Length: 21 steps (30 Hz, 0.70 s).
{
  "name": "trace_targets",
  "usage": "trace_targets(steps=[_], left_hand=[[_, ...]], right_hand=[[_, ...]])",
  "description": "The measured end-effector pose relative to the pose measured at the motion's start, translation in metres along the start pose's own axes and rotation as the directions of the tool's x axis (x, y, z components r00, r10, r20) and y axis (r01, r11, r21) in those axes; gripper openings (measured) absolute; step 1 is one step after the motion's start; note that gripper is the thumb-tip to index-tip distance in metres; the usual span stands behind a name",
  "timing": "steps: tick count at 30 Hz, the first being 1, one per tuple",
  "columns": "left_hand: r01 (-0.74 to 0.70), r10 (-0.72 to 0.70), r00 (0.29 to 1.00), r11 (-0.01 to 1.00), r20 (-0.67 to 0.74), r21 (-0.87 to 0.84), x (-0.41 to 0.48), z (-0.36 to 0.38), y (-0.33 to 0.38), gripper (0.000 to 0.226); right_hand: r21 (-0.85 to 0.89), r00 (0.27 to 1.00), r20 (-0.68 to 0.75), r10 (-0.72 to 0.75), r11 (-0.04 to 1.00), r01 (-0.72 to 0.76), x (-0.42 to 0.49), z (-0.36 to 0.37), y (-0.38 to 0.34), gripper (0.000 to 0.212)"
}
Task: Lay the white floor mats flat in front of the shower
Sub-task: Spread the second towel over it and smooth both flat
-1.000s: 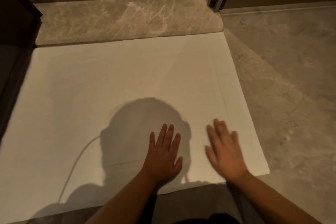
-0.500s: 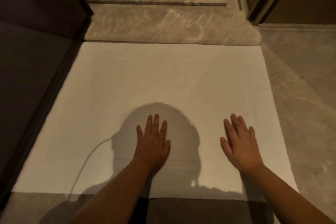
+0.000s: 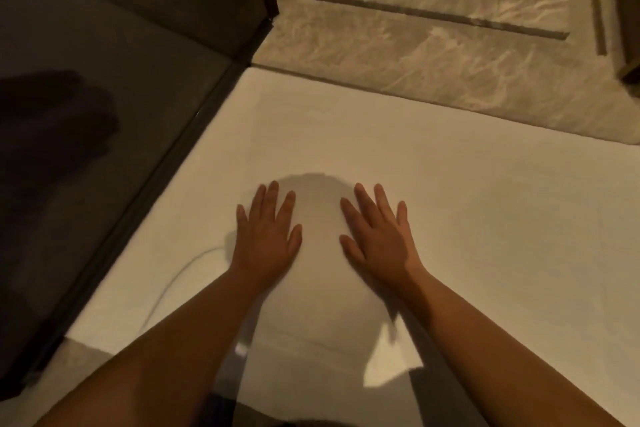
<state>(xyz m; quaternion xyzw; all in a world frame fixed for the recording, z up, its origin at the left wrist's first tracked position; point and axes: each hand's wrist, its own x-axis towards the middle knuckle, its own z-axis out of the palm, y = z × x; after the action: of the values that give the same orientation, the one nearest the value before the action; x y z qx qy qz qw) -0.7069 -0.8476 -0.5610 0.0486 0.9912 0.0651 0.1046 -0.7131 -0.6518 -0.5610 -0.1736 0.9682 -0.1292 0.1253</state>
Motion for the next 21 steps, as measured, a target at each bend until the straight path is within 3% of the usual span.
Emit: trace_targets(steps=[4,8,21], left_hand=[[0.049,-0.054,0.994,0.997,-0.098,-0.057,0.017,-0.003,-0.042,0.061],[0.081,-0.084,0.992,0.996,-0.092,-0.037,0.029,-0.002,-0.048,0.066],[0.089,-0.087,0.990,0.996,-0.108,0.015,0.034,0.003,-0.059,0.067]], right_hand=[[-0.009,0.995,0.037,-0.098,0.995,0.098,0.043,-0.004,-0.011,0.058],[-0.033,0.990,0.036,-0.135,0.990,0.136,0.100,-0.014,-0.027,0.054],[-0.004,0.989,0.119,-0.085,0.996,0.086,0.253,-0.032,-0.089,0.065]])
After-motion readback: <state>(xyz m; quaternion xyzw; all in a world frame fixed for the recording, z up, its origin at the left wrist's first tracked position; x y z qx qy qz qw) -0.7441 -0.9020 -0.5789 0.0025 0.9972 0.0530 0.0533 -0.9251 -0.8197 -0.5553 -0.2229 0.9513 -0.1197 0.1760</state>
